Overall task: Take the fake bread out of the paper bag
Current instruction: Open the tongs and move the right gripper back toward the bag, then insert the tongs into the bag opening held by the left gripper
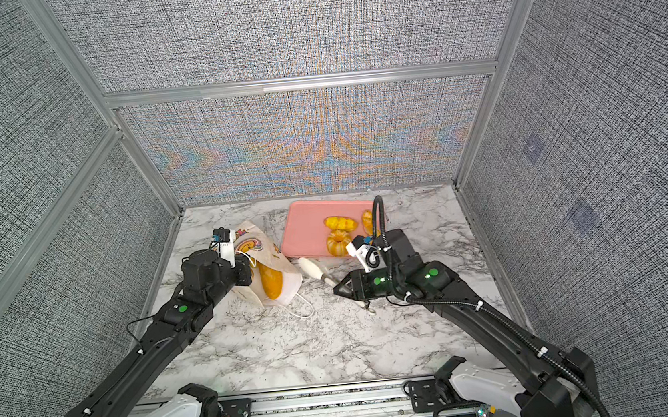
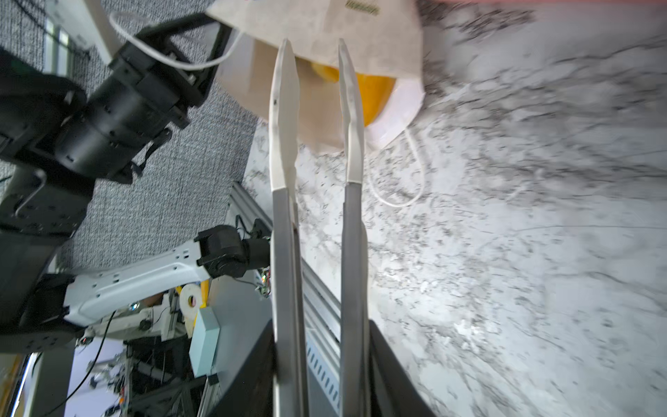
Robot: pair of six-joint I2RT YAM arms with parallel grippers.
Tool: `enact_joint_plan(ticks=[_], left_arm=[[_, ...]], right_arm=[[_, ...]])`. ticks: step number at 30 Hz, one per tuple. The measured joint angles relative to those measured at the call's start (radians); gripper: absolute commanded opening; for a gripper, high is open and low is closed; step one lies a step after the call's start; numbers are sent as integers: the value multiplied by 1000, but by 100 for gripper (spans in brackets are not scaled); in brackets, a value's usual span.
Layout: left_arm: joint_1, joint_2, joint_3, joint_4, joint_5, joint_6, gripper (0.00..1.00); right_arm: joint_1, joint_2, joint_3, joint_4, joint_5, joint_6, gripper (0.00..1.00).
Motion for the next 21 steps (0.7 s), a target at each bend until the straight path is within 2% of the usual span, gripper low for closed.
enact_joint_plan(ticks=[9, 15, 21], left_arm=[[0, 0, 0, 0, 0, -5, 0], [0, 8, 4, 3, 1, -8, 0], [0, 8, 16, 0, 0, -7, 0]], right_arm=[[113, 252, 35, 156, -16, 43, 40], [119, 447, 98, 221, -38, 37, 40], [120, 552, 169, 224, -14, 27, 41]])
